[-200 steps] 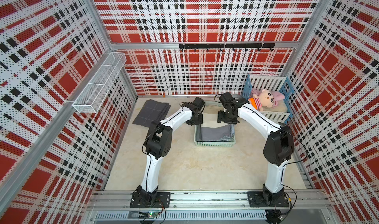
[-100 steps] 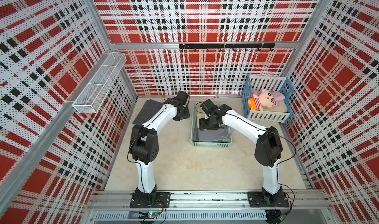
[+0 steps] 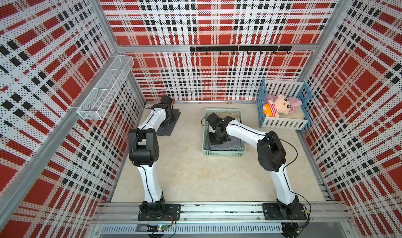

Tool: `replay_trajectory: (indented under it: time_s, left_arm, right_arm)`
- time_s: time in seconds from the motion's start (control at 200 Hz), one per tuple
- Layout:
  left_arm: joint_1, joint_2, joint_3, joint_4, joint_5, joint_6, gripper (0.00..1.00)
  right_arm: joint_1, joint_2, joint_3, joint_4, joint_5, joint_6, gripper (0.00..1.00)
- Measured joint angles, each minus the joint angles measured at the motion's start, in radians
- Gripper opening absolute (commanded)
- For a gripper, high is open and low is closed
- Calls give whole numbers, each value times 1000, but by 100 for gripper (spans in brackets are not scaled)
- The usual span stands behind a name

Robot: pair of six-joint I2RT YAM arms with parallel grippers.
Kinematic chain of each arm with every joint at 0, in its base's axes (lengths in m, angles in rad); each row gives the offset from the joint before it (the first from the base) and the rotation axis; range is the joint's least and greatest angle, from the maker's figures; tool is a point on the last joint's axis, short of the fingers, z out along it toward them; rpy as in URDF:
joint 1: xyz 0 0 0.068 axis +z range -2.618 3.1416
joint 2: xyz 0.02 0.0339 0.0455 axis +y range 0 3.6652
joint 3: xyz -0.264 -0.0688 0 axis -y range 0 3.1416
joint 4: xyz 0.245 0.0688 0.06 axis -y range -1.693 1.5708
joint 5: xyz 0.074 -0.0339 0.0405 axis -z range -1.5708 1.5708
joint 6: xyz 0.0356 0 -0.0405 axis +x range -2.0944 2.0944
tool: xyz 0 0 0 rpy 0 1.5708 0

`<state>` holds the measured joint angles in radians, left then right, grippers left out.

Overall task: Put the folded pillowcase in the basket
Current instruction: Move the pillowcase to the center of the board.

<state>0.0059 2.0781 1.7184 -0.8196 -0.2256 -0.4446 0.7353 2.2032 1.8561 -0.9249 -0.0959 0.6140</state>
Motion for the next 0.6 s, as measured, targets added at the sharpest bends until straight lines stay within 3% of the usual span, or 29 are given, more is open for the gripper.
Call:
replay_trajectory:
  time_s: [0.05,0.1,0.16,0.381,0.601]
  left_arm:
    - [15,23,14,0,-18,4,48]
    - [29,45,34,-1,-36,7,49]
    - [41,69,61,0,-54,9,50]
    - [80,156,149,5,-84,7,47]
    - [90,226,130,26,22,-25,34]
  right_arm:
    - [1,0,0,2,-2,1,23]
    - [1,0,0,3,-7,5,52]
    - [2,-1,0,4,-17,2,62]
    - [6,-42,0,-20,-8,-2,66]
    - [7,-98,95,-80,19,-19,66]
